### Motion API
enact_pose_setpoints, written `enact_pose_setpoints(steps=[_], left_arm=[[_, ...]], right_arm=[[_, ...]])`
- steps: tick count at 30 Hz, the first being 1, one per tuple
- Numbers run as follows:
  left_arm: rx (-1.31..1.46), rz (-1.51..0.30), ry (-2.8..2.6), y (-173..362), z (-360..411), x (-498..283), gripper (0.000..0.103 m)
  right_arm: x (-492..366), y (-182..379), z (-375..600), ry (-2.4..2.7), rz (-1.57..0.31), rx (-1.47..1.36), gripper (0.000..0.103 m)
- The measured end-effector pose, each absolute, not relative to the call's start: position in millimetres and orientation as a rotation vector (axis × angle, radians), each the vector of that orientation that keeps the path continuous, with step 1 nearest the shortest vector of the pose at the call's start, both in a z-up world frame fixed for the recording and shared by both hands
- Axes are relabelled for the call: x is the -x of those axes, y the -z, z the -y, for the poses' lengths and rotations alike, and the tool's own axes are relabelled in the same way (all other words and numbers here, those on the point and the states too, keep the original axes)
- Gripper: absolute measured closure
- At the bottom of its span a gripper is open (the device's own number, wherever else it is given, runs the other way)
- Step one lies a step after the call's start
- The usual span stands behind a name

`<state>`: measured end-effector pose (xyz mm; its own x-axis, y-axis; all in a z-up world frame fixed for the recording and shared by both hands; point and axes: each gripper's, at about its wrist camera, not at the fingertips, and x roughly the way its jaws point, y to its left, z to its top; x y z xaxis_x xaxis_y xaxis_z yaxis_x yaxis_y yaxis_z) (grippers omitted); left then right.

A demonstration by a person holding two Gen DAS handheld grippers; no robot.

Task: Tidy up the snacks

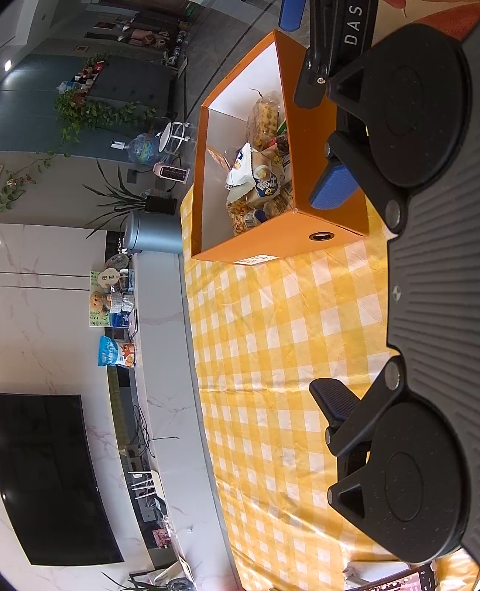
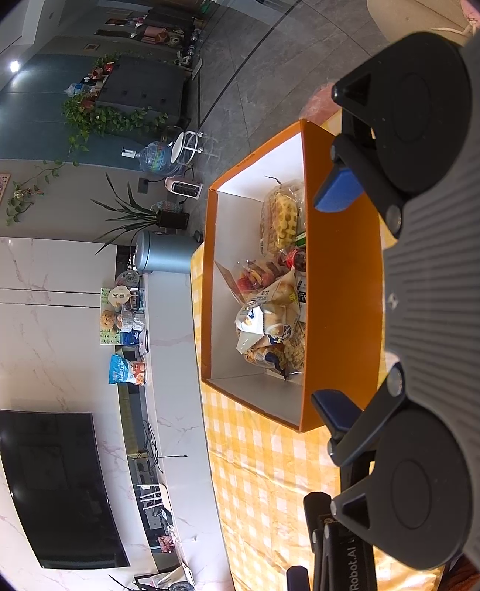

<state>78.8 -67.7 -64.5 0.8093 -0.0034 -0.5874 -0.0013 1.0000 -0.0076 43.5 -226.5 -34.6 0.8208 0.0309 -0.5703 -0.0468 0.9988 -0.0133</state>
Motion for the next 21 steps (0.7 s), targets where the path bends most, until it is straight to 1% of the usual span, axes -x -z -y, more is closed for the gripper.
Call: enact_pose_setpoints(steps=[21], left_arm=[[0.002,-0.627,-0.001,65.7,70.6,-76.8,0.0]], right_arm=[[-36.9,37.7,228.6,-0.047,-0.603,0.037,0.003]])
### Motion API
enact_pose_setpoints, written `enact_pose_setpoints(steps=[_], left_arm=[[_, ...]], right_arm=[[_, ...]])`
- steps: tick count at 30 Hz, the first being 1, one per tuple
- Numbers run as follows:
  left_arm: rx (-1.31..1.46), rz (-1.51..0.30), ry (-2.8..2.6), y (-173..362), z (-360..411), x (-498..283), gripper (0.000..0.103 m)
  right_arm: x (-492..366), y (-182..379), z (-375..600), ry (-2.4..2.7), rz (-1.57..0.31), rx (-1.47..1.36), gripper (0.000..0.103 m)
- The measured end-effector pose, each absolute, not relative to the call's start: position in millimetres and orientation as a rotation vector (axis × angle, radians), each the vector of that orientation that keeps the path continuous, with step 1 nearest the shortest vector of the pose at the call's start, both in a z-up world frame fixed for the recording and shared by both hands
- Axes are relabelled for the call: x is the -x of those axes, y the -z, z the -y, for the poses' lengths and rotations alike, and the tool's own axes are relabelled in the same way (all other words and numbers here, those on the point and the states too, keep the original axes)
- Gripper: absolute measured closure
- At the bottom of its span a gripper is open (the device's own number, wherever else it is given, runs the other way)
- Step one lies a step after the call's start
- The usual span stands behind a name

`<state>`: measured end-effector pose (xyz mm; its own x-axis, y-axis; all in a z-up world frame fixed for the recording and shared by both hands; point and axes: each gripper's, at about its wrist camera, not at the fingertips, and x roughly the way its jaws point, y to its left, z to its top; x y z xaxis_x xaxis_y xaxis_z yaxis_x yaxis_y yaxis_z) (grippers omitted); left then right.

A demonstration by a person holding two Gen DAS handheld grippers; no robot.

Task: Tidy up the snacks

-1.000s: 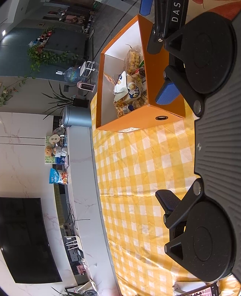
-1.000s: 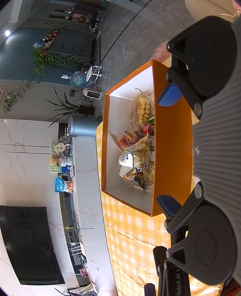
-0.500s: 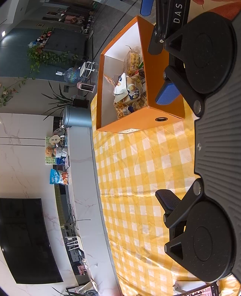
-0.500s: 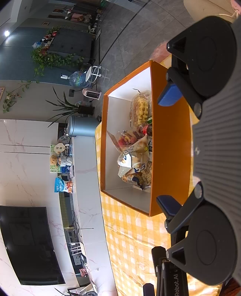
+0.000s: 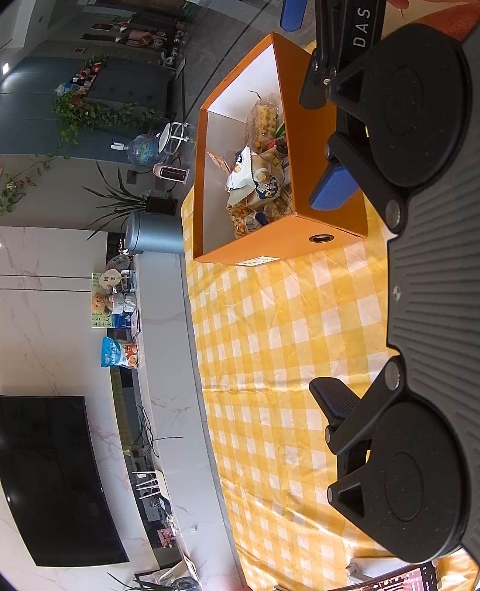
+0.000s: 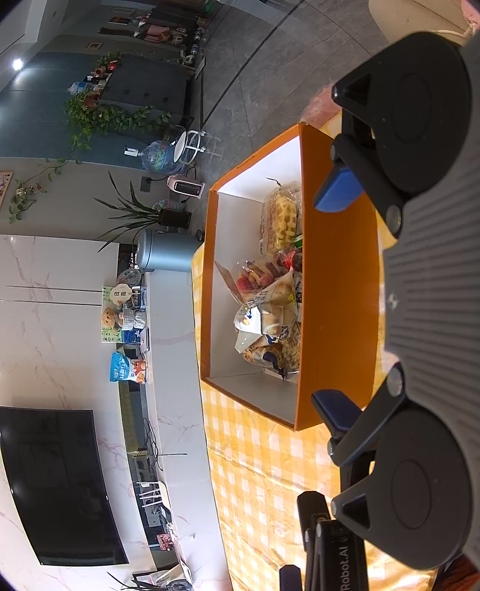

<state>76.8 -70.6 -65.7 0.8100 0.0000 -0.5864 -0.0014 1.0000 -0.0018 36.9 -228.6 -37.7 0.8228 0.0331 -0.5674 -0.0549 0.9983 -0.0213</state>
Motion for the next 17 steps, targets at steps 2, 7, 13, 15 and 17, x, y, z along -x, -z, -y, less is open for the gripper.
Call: enact_pose_setpoints(steps=[2,7,13,15,17], left_arm=[[0.003,-0.627,-0.001,65.8,70.8,-76.5,0.0],[0.002,-0.627,-0.008,66.0,71.1,-76.6,0.0],[0.004,-0.62,-0.023,61.2,69.3,-73.9,0.0],[0.007,-0.609,-0.021,59.2,66.9,-71.5,0.0],[0.019,-0.611,-0.017,58.3,65.1,-71.3,0.0]], right_arm=[[-36.9,38.6,229.0,-0.045,-0.607,0.033,0.003],[-36.1,37.9,229.7,-0.046,-0.608,0.032,0.003],[-34.9,38.1,229.2,-0.05,-0.61,0.029,0.003],[-34.6,38.2,228.9,-0.051,-0.609,0.03,0.003],[-35.1,38.2,228.4,-0.053,-0.609,0.033,0.003]])
